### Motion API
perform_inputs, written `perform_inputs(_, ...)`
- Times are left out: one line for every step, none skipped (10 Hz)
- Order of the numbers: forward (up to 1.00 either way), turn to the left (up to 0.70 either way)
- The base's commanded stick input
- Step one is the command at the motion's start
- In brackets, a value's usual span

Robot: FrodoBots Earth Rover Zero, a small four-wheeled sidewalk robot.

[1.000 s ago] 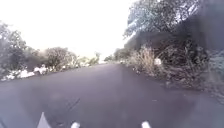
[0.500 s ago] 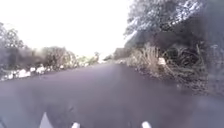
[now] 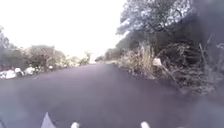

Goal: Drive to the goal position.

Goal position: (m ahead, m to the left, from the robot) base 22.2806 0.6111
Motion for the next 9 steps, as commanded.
perform_inputs(0.85,-0.34)
perform_inputs(0.85,-0.34)
perform_inputs(0.85,-0.34)
perform_inputs(0.85,-0.34)
perform_inputs(0.85,0.0)
perform_inputs(0.85,0.0)
perform_inputs(0.85,0.0)
perform_inputs(0.85,0.0)
perform_inputs(0.85,0.0)
